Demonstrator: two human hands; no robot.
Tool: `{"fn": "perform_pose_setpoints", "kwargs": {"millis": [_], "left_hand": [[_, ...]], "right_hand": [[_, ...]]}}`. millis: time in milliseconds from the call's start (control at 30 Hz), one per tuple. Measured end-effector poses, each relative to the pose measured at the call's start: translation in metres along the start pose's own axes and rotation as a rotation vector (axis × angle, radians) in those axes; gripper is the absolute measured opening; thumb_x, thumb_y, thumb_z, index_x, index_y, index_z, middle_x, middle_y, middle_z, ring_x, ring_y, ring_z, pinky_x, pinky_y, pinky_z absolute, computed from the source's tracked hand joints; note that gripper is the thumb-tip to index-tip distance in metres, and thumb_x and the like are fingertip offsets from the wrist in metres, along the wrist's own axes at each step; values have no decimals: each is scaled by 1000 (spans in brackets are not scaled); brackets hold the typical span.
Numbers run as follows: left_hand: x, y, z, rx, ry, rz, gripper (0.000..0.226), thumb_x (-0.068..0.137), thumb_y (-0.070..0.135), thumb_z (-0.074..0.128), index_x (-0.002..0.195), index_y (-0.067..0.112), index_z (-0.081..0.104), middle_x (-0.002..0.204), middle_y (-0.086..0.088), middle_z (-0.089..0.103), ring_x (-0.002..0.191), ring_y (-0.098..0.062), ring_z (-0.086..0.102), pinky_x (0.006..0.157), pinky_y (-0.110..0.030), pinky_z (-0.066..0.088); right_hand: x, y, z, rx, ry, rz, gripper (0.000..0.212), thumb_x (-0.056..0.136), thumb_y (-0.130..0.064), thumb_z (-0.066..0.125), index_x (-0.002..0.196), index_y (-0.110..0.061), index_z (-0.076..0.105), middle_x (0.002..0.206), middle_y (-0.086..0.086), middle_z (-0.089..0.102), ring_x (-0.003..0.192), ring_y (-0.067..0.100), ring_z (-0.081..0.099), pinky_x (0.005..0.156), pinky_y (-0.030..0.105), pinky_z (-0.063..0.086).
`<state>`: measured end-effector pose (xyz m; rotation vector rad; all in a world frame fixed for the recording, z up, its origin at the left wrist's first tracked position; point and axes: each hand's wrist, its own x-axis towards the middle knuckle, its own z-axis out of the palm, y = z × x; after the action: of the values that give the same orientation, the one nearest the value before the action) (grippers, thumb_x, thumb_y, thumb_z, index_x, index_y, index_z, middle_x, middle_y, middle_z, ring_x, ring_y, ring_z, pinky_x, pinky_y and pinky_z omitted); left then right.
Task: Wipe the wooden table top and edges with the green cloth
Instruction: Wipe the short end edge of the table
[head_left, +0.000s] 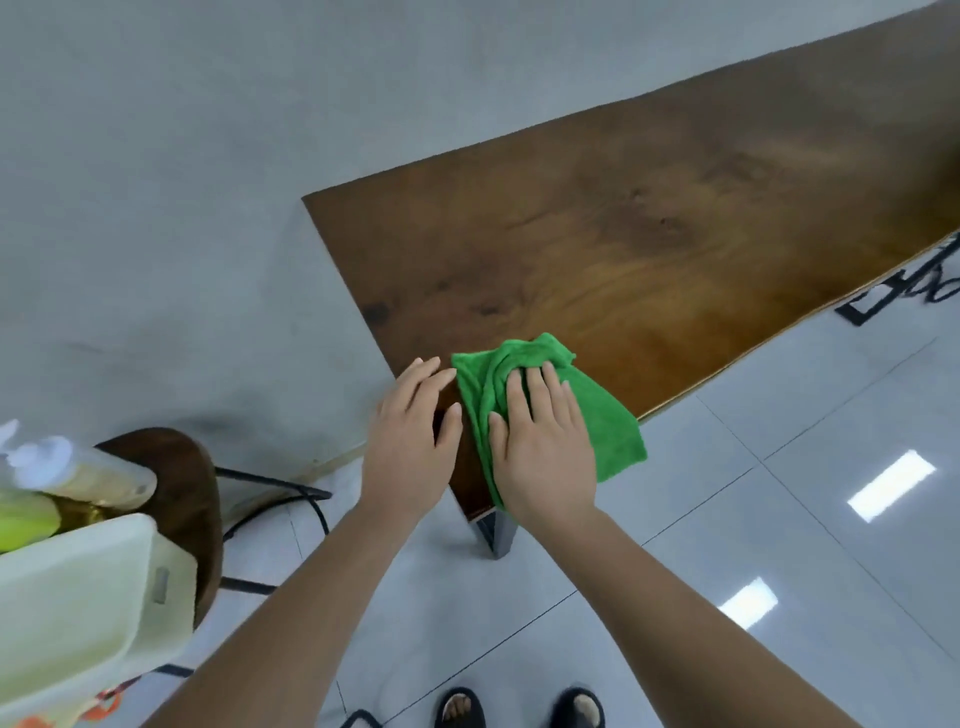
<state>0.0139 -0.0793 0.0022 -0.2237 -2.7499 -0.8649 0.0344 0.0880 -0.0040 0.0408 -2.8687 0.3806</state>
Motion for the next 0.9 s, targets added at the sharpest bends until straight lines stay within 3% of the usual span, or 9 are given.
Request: {"fn": "perform_pose_setpoints", "kwargs": {"millis": [167, 300, 367, 500, 600, 700, 767, 833, 900], "left_hand": [[-20, -14, -10, -128, 88, -166, 40, 112, 24, 57, 151, 18, 67, 162, 1, 57, 147, -17, 53, 123, -35, 40], [-29, -18, -12, -374, 142, -386, 41, 115, 29, 55, 155, 24, 61, 158, 6, 58, 145, -10, 55, 122, -44, 49], [-30, -18, -13, -532, 185, -483, 43, 112, 38, 55, 153, 29, 62, 149, 12, 65, 136, -5, 62, 116, -44, 53], [-18, -20, -11, -776, 261, -587, 31, 117, 24, 54, 142, 33, 70, 132, 18, 77, 125, -3, 71, 112, -40, 56], [6, -29, -10, -929, 361, -690, 29, 118, 26, 53, 132, 32, 77, 126, 17, 81, 122, -6, 74, 115, -43, 55], [36, -35, -9, -1035, 396, -755, 27, 118, 26, 53, 128, 32, 77, 123, 11, 82, 118, -8, 75, 115, -46, 55], [55, -35, -3, -1038, 371, -741, 30, 113, 30, 55, 138, 30, 72, 133, 7, 79, 125, -11, 73, 117, -47, 54], [73, -40, 6, -1021, 345, -699, 47, 106, 42, 56, 150, 30, 65, 145, 7, 73, 137, -14, 67, 121, -50, 50], [91, -44, 8, -959, 279, -702, 67, 99, 53, 53, 163, 32, 51, 160, 5, 60, 151, -17, 54, 128, -52, 41]], "right_hand": [[13, -33, 4, -9, -167, -197, 70, 115, -45, 15, 172, -5, 26, 180, 15, 26, 170, 29, 9, 138, 46, 6], [24, -48, 11, -10, -214, -300, 73, 114, -47, 15, 173, -5, 23, 180, 16, 23, 170, 29, 8, 138, 46, 4], [32, -56, 15, -17, -232, -352, 76, 112, -49, 12, 173, -5, 20, 181, 16, 20, 171, 29, 6, 138, 46, 3], [54, -79, 23, -16, -270, -411, 79, 106, -44, 3, 174, -7, 18, 182, 15, 17, 171, 29, 5, 138, 45, 2], [80, -100, 30, 86, -285, -366, 85, 103, -46, -2, 172, -7, 27, 181, 13, 22, 170, 26, 9, 138, 43, 5], [112, -119, 35, 323, -307, -241, 66, 113, -38, 21, 164, -4, 44, 176, 14, 34, 168, 26, 19, 137, 43, 11], [133, -129, 28, 488, -396, -136, 52, 118, -26, 37, 164, -4, 46, 177, 10, 33, 168, 22, 19, 136, 35, 8], [154, -134, 17, 602, -465, -47, 47, 117, -23, 45, 161, -9, 52, 175, 4, 40, 165, 16, 26, 132, 25, 12], [176, -128, 10, 559, -431, -82, 41, 114, -20, 53, 153, -12, 64, 163, 3, 56, 156, 16, 44, 130, 28, 26]]}}
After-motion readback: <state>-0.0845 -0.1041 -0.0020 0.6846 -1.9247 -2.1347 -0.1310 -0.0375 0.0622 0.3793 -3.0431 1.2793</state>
